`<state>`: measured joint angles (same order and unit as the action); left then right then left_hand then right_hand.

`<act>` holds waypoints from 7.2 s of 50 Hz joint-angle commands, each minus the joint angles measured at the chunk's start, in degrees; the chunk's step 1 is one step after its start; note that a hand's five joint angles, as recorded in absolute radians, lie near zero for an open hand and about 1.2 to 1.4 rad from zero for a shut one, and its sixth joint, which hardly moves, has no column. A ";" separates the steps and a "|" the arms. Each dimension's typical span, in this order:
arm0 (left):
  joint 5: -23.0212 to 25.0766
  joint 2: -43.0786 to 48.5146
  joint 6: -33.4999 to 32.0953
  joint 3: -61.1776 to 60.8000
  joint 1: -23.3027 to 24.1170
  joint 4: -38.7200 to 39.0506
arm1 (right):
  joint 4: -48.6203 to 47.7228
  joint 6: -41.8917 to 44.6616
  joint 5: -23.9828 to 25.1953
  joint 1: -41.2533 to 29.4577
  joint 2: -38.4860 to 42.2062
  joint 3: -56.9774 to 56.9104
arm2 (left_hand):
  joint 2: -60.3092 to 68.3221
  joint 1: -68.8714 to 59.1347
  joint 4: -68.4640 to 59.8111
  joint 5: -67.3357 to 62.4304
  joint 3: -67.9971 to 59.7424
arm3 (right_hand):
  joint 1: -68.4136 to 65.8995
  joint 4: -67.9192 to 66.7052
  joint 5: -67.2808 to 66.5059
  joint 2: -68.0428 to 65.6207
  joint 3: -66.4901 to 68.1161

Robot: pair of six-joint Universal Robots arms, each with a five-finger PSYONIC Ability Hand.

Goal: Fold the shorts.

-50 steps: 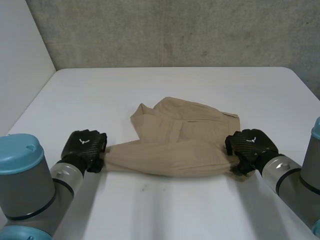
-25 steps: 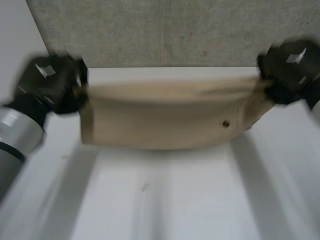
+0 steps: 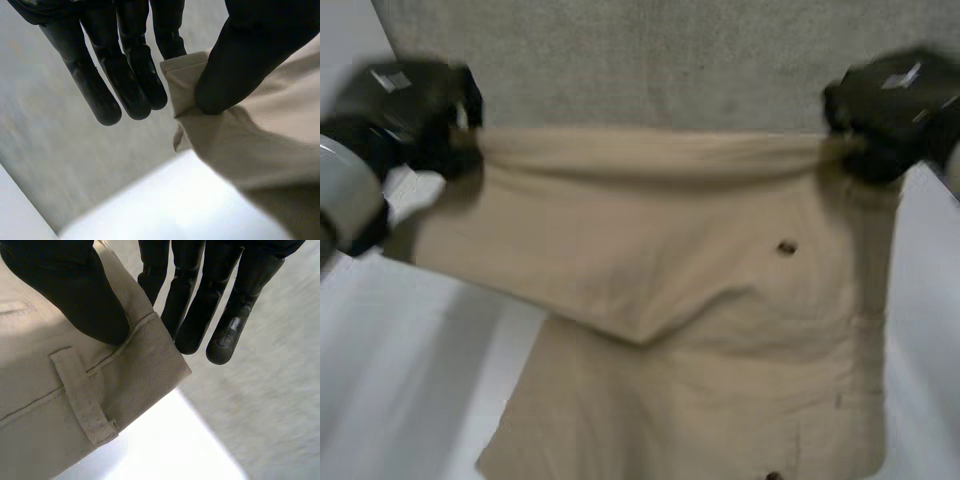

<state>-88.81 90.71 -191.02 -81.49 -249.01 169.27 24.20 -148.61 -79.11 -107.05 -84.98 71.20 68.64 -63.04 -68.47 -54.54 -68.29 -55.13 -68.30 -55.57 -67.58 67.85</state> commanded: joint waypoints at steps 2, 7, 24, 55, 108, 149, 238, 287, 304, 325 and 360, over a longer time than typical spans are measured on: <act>-0.66 19.83 -0.23 11.67 -0.77 1.50 | -5.99 -0.62 -2.54 -2.19 15.71 -3.60 | 11.36 -16.96 -11.53 -15.46 -11.71 | -24.87 -11.70 -14.43 -12.42 12.15; -1.98 23.11 0.29 24.17 -2.18 6.06 | -18.29 -1.06 -8.95 -2.55 17.21 -8.08 | 11.36 -16.96 -11.53 -15.46 -11.71 | -24.87 -11.70 -14.43 -12.42 12.15; -8.49 4.39 2.14 18.14 -0.86 25.93 | -38.90 -2.56 -15.29 -9.40 5.70 -8.02 | 11.36 -16.96 -11.53 -15.46 -11.71 | -24.87 -11.70 -14.43 -12.42 12.15; 6.63 18.28 20.68 -18.70 3.80 24.44 | -26.40 -2.91 -10.72 -14.32 -0.89 5.70 | -36.06 30.45 35.88 31.95 35.70 | -24.87 -11.70 -14.43 -12.42 12.15; -5.32 38.14 20.33 -0.69 12.06 24.61 | -19.10 -31.46 -5.45 0.70 6.22 23.10 | -34.21 28.60 34.03 30.10 33.85 | 29.23 42.40 39.67 41.68 -41.95; -8.14 39.28 19.89 1.51 10.74 24.18 | -25.26 -40.00 3.87 5.10 11.15 26.09 | -36.06 30.45 35.88 31.95 35.70 | -24.87 -11.70 -14.43 -12.42 12.15; 3.29 -6.87 10.41 -6.40 1.51 2.46 | 3.04 5.88 -2.19 -0.60 -6.10 12.21 | 11.36 -16.96 -11.53 -15.46 -11.71 | -24.87 -11.70 -14.43 -12.42 12.15; -4.09 10.53 2.75 -24.76 0.20 40.08 | -40.64 9.92 -7.73 -10.10 18.78 15.10 | 11.36 -16.96 -11.53 -15.46 -11.71 | -24.87 -11.70 -14.43 -12.42 12.15; -4.09 7.30 2.14 -33.02 2.66 27.53 | -24.12 9.04 -7.91 -9.23 13.96 26.27 | 11.36 -16.96 -11.53 -15.46 -11.71 | -24.87 -11.70 -14.43 -12.42 12.15; -4.09 -5.19 -7.79 -40.85 7.66 5.98 | -4.69 10.27 -7.12 -8.35 4.99 32.60 | 11.36 -16.96 -11.53 -15.46 -11.71 | -24.87 -11.70 -14.43 -12.42 12.15; 7.76 43.82 -11.04 21.34 6.35 14.60 | -18.75 9.31 -6.41 -8.26 7.54 37.17 | -43.63 38.03 43.45 39.52 43.27 | -24.87 -11.70 -14.43 -12.42 12.15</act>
<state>-82.56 122.47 -201.90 -74.64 -242.46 186.46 6.35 -139.31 -85.54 -115.31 -77.74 108.36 20.74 -20.93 -20.53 -10.11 -20.91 -55.92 -68.32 -56.48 -67.61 67.98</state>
